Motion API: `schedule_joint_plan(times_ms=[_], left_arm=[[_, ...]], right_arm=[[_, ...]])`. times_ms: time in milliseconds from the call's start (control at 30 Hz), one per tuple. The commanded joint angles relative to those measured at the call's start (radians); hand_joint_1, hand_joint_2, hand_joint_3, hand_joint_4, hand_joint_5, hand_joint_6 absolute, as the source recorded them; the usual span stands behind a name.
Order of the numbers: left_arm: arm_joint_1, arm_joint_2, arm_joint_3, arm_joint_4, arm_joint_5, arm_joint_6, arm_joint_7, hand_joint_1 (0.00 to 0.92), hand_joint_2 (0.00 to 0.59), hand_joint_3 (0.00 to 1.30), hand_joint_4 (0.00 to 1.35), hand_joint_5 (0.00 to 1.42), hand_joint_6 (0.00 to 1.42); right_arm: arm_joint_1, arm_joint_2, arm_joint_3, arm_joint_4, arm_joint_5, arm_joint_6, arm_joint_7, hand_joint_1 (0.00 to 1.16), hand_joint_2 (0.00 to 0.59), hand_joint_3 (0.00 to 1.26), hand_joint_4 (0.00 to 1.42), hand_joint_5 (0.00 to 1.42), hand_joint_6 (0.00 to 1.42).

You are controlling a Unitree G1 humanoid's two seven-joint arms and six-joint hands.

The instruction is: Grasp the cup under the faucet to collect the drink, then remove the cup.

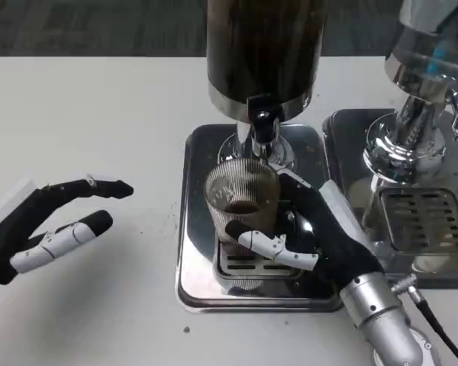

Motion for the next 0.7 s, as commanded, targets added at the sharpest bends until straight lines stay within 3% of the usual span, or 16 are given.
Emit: schedule_joint_plan(times_ms=[33,700], left_arm=[[0.02,0.015,-0.001,-0.004,0.015,0.005,0.009,0.0,0.143,0.38,0.3,0.24,0.2],[0.029,0.01,0.0,-0.008,0.012,0.006,0.012,0.0,0.148,0.37,0.3,0.24,0.21]], right_arm=[[0.031,0.011,0.018,0.032,-0.032,0.011,-0.033,0.59,0.223,0.29,0.37,0.4,0.49],[0.04,0.026,0.024,0.066,-0.069,-0.015,-0.18,0.59,0.232,0.37,0.45,0.49,0.55]])
